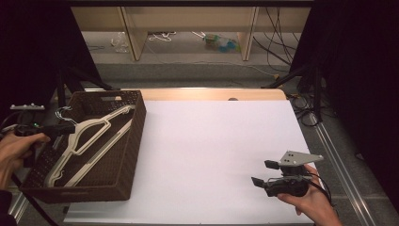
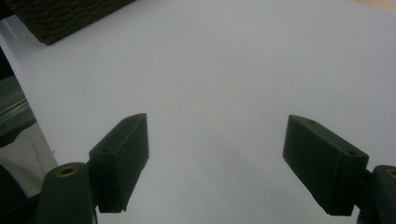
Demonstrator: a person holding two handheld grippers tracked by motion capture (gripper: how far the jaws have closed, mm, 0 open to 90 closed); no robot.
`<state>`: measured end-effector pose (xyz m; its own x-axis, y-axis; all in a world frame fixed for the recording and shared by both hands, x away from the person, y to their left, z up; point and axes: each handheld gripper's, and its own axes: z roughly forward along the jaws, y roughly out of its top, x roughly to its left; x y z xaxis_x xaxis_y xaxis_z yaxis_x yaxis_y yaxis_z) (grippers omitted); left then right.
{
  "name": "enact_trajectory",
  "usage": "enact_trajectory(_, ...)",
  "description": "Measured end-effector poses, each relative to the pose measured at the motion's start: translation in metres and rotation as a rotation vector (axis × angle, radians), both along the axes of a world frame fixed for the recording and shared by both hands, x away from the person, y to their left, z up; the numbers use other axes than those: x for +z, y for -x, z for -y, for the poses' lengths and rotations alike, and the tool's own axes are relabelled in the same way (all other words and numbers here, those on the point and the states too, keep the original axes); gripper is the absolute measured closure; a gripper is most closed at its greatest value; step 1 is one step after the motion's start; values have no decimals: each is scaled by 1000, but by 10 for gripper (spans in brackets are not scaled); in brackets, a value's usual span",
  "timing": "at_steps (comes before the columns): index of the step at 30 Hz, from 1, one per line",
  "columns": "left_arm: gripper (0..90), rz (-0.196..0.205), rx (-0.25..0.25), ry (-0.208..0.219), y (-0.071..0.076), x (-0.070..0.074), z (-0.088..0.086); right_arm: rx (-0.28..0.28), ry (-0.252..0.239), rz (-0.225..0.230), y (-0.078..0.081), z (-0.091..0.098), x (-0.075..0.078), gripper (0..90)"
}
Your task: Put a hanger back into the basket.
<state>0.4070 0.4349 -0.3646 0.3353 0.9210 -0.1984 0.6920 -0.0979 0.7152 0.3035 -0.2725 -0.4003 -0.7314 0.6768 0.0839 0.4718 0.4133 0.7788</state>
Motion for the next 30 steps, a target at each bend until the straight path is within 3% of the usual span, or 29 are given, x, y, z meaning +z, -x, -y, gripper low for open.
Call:
enact_trajectory(3, 505, 80, 68, -29, 11, 9, 8, -7, -6, 4, 0, -1, 0, 233)
enact_trajectory(8, 436, 192, 38, 7, 32, 18, 37, -24, -23, 19, 0, 0, 0, 232)
enact_trajectory(14, 390, 253, -32, 20, 51, 24, 63, -31, -49, 44, -1, -2, -1, 229)
enact_trajectory(15, 389, 269, -34, 17, 55, 25, 66, -33, -55, 49, -1, -2, -1, 229)
enact_trajectory(18, 366, 322, -34, -49, 68, 33, 72, -39, -57, 41, 0, 0, 0, 227)
enact_trajectory(19, 363, 333, -21, -32, 72, 36, 74, -43, -73, 49, 0, -1, -1, 227)
enact_trajectory(21, 355, 344, -23, 42, 82, 41, 82, -43, -76, 50, 0, -1, -1, 227)
enact_trajectory(24, 344, 351, -71, 91, 96, 42, 103, -41, -77, 57, 0, -1, 0, 227)
enact_trajectory(27, 335, 373, -132, 95, 106, 39, 130, -52, -84, 62, 1, 0, 0, 227)
enact_trajectory(28, 324, 388, -164, 53, 107, 37, 136, -46, -89, 50, 1, 0, -1, 226)
enact_trajectory(30, 319, 397, -193, 82, 111, 32, 153, -51, -100, 43, 2, 1, -1, 225)
